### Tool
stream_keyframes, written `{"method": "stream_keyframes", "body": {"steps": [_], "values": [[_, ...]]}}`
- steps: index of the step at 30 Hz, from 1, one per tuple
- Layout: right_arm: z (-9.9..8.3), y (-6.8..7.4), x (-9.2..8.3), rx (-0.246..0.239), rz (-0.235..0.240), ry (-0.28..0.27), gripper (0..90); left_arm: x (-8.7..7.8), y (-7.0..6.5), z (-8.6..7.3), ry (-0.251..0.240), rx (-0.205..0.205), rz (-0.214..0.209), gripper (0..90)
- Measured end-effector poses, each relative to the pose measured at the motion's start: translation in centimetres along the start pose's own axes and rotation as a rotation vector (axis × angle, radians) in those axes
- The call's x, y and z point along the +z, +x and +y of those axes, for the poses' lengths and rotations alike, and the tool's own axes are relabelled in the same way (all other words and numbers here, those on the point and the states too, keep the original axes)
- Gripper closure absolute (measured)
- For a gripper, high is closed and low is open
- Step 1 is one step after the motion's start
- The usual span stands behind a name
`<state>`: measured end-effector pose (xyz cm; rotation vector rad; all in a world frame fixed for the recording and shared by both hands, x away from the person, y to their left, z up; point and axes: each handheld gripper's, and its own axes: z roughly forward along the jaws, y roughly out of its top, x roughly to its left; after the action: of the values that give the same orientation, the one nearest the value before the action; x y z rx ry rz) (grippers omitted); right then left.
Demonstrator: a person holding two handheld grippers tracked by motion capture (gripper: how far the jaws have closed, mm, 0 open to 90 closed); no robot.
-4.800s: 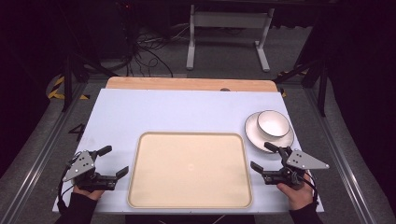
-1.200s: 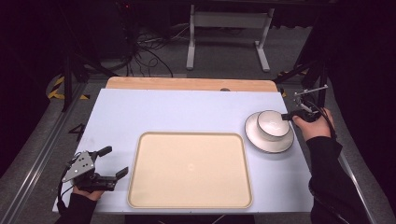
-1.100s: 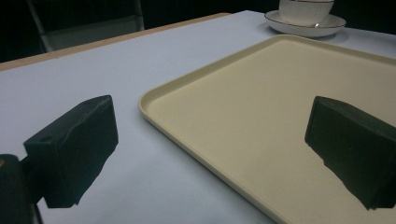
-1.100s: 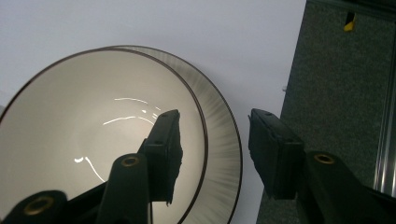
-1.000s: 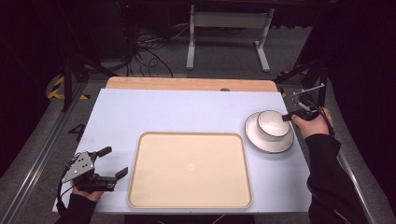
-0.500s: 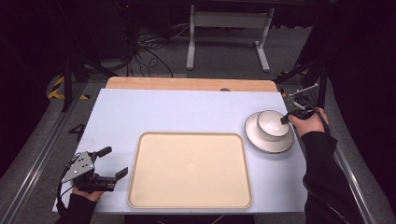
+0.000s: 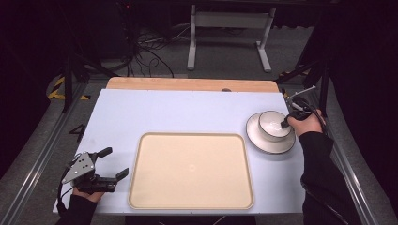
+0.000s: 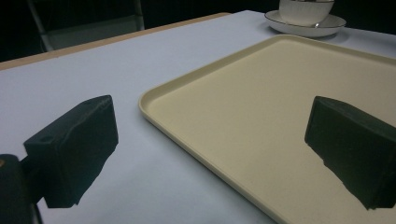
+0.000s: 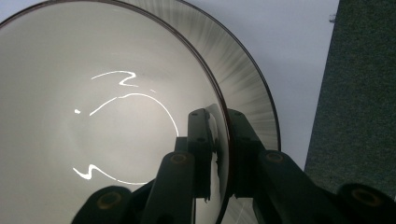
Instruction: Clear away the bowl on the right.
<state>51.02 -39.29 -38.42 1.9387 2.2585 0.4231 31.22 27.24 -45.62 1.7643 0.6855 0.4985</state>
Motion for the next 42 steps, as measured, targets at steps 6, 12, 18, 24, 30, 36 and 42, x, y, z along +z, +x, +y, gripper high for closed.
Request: {"method": "stream_keyframes", "body": {"steps": [6,12,18,24,30,36,42], "values": [[0.0,-0.5,-0.2,0.057,0.048,0.02,84.3,0.0,0.0,0.0,-0.001,0.0,-0.001,3.4],[0.0,-0.5,-0.7,0.077,0.043,0.02,84.3,0.0,0.0,0.0,0.001,0.001,0.0,3.4],[0.1,-0.2,-1.4,0.069,0.008,0.043,84.3,0.0,0.0,0.0,0.0,0.001,-0.001,3.4],[0.0,-0.4,-2.7,0.089,0.011,0.034,84.3,0.0,0.0,0.0,0.004,0.002,-0.002,3.4],[0.0,-0.3,-3.9,0.089,0.014,0.029,84.3,0.0,0.0,0.0,0.005,0.003,-0.004,3.4],[0.1,0.0,-5.6,0.074,0.013,0.01,84.3,0.0,0.0,0.0,0.005,0.004,-0.003,3.4],[0.1,0.6,-6.9,0.052,0.011,-0.003,84.3,0.0,0.0,0.0,0.005,0.004,-0.004,3.4]]}}
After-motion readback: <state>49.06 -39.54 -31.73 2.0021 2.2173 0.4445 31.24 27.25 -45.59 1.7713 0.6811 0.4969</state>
